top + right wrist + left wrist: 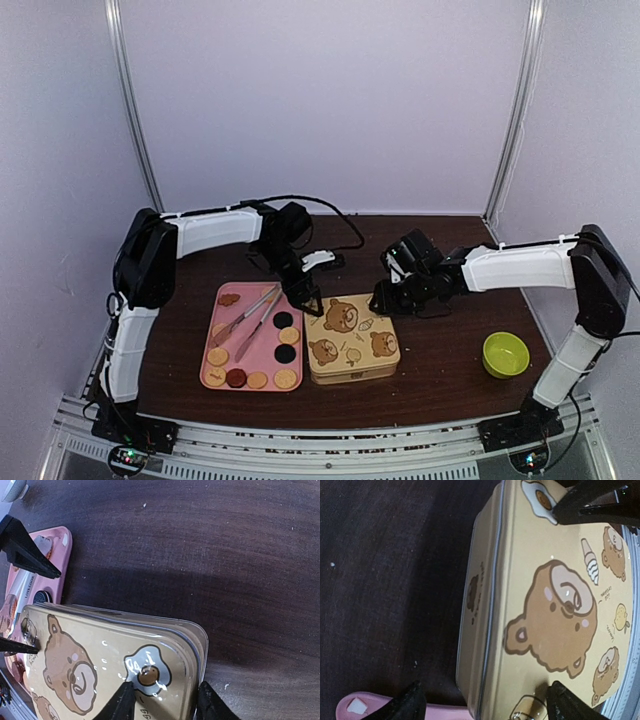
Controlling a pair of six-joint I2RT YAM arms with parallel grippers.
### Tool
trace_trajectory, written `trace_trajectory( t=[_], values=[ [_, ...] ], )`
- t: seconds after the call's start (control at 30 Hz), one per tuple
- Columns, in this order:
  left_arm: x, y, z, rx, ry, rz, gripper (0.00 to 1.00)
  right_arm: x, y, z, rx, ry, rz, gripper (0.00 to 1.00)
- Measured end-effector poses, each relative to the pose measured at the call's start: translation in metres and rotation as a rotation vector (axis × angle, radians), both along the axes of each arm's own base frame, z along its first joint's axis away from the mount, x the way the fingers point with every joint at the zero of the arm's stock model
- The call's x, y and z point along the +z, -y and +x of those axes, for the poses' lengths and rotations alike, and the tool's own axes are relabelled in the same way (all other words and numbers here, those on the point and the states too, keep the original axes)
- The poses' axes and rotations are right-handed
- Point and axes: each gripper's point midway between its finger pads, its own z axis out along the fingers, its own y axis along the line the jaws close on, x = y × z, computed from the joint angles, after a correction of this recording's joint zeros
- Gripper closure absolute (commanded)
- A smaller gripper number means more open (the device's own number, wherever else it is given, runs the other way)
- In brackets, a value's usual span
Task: Pack the cookies
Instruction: Press the box lid onto the packing box.
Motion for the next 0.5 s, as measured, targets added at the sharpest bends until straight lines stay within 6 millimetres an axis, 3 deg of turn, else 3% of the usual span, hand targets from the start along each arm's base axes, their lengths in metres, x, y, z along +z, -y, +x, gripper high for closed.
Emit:
trace_trajectory(
  t=[0.23, 0.5],
  values=[
    [0.0032, 0.0045, 0.0039, -0.008, -0.031, -0.047, 0.45, 0.0018, -0.005, 0.0085, -0.013, -0.003, 0.057, 0.68],
    [0.0076, 0.0036, 0.005, -0.01, -0.073, -0.079, 0.67, 0.0023, -0.0064, 0.0105, -0.029, -0.002, 0.087, 0.69]
  ],
)
